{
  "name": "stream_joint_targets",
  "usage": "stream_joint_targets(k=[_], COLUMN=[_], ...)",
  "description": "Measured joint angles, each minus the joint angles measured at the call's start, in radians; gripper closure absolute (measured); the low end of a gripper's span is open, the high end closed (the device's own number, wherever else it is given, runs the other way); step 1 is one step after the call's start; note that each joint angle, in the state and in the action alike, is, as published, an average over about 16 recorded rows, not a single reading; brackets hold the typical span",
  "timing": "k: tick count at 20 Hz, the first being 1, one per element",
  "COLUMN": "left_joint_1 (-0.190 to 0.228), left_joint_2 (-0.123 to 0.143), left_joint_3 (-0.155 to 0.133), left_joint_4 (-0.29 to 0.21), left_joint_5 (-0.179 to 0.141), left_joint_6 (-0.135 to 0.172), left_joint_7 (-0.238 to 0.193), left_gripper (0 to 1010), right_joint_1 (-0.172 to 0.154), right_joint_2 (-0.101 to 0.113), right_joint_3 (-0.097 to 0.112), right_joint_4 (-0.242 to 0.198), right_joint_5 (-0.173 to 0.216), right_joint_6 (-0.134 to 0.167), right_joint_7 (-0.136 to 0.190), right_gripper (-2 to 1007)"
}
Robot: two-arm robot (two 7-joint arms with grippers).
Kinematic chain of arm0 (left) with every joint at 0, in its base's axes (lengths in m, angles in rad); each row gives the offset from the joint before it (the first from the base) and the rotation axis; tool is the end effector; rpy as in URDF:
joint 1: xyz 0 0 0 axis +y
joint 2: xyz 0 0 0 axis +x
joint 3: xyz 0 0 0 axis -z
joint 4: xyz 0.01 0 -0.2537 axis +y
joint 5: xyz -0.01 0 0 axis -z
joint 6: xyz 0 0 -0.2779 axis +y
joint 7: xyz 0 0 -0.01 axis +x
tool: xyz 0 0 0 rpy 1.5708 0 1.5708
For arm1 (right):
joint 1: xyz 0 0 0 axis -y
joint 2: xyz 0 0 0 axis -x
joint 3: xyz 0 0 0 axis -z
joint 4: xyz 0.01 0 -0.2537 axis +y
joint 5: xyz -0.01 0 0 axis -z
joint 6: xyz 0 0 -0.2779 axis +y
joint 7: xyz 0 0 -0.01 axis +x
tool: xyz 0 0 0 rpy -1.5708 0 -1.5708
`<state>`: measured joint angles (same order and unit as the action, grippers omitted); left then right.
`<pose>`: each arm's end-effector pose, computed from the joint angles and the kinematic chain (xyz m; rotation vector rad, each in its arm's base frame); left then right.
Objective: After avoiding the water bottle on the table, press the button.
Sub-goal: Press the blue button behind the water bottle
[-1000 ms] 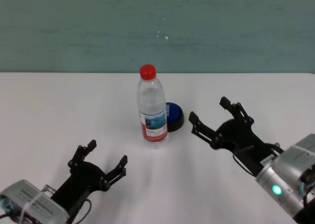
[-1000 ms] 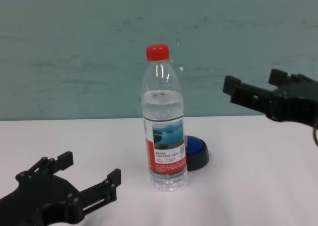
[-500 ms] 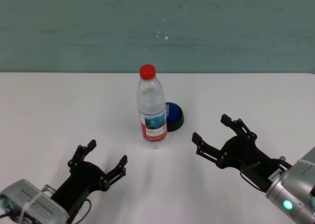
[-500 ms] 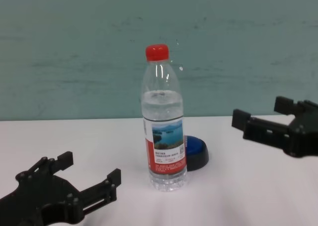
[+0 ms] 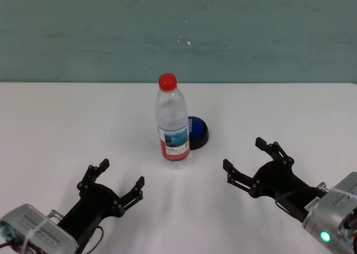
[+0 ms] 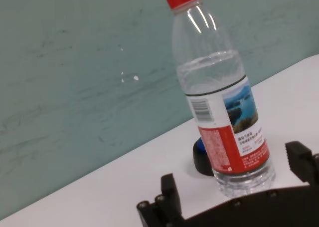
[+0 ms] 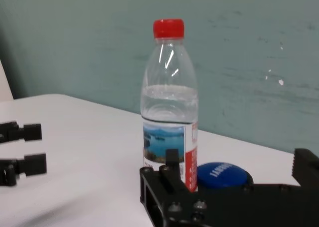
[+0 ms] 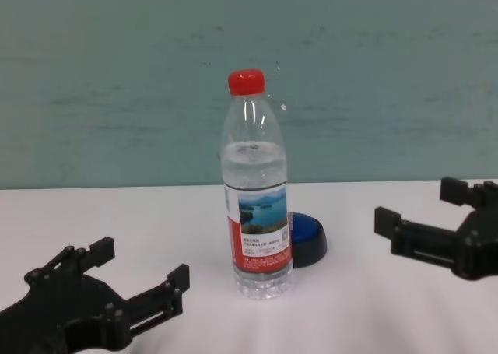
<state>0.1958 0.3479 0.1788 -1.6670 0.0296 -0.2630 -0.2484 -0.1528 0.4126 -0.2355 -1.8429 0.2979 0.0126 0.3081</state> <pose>0.2404 0.0299 -0.2898 0.1737 -0.3110 1.0378 0.2486 -0.0126 -0.2382 -0.0441 -0.0433 -0.9441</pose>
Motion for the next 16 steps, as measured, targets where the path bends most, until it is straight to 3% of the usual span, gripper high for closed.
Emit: stream_joint_targets(k=[8, 16], left_joint_1=[0.0, 0.0], left_joint_2=[0.0, 0.0], left_joint_3=[0.0, 0.0], left_joint_4=[0.0, 0.0], left_joint_5=[0.0, 0.0], left_joint_6=[0.0, 0.0], left_joint_7=[0.0, 0.0], left_gripper=[10, 10], right_joint_1=[0.002, 0.03], right_joint_2=[-0.004, 0.005], right_joint_3=[0.002, 0.009], right_joint_4=[0.023, 0.06], right_joint_5=[-0.036, -0.027], right_joint_6=[-0.005, -0.009], right_joint_7=[-0.006, 0.027], right_gripper=[2, 2])
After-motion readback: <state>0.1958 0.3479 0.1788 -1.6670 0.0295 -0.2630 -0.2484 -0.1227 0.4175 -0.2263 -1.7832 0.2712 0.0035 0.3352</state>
